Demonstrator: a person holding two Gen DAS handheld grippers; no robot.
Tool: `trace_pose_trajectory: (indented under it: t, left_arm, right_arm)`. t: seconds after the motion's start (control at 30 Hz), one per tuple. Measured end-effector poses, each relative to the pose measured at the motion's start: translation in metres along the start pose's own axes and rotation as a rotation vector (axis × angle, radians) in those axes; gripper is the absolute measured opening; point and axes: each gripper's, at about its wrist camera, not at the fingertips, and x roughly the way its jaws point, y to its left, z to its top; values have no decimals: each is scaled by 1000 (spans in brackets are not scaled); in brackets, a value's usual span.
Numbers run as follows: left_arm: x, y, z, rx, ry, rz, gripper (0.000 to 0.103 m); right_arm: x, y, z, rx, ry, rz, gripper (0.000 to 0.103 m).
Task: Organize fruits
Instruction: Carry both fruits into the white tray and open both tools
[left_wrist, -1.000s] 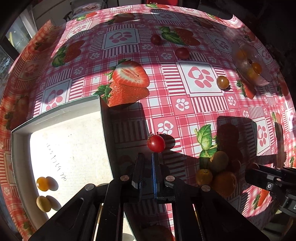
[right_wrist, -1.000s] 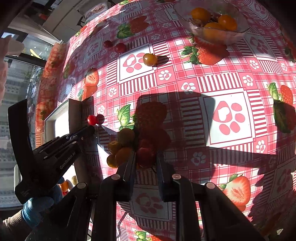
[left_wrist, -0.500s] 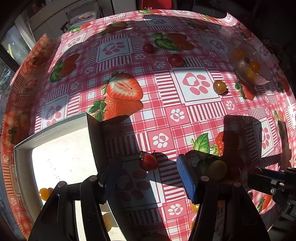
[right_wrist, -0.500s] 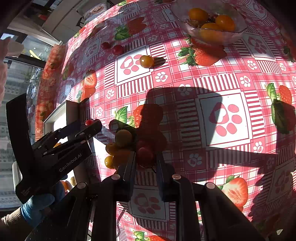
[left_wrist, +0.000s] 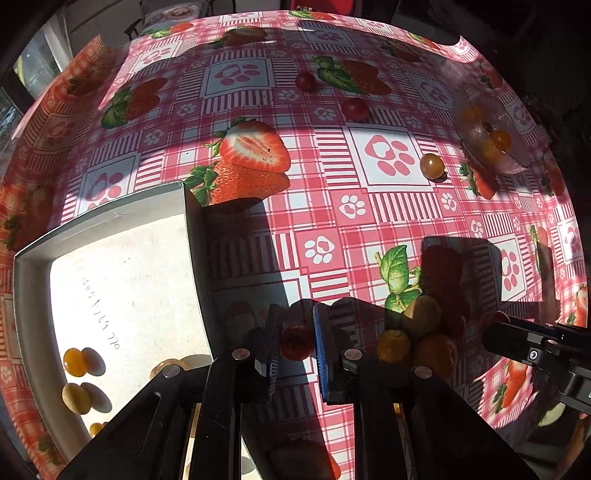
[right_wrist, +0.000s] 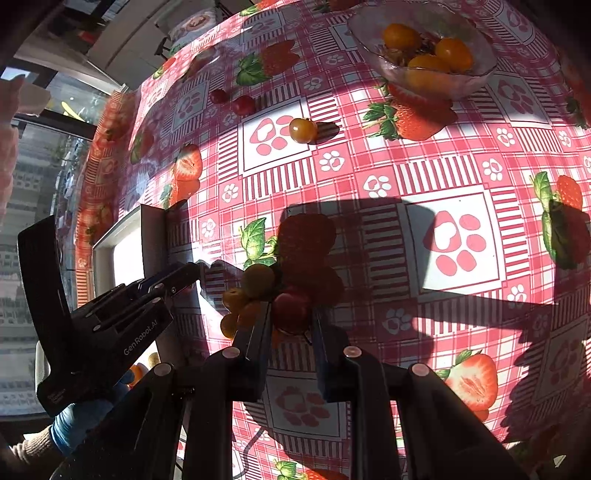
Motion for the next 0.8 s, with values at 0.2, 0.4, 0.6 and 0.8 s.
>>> trace_pose_trajectory:
  t: [0.2, 0.4, 0.6, 0.8]
  left_arm:
    - [-25, 8, -5, -8, -36, -20, 18]
    - [-49, 27, -7, -32, -77, -38, 18]
    - [-66, 53, -9, -77, -112, -25, 18]
    - [-75, 90, -15, -127, -131, 10, 18]
  right_arm:
    - [-2, 16, -1, -36, 2, -2, 22]
    - [-2, 41, 2, -82, -1, -5, 22]
    - [2, 77, 3, -147, 1, 3, 22]
    - [14, 124, 6, -220, 13, 28, 22]
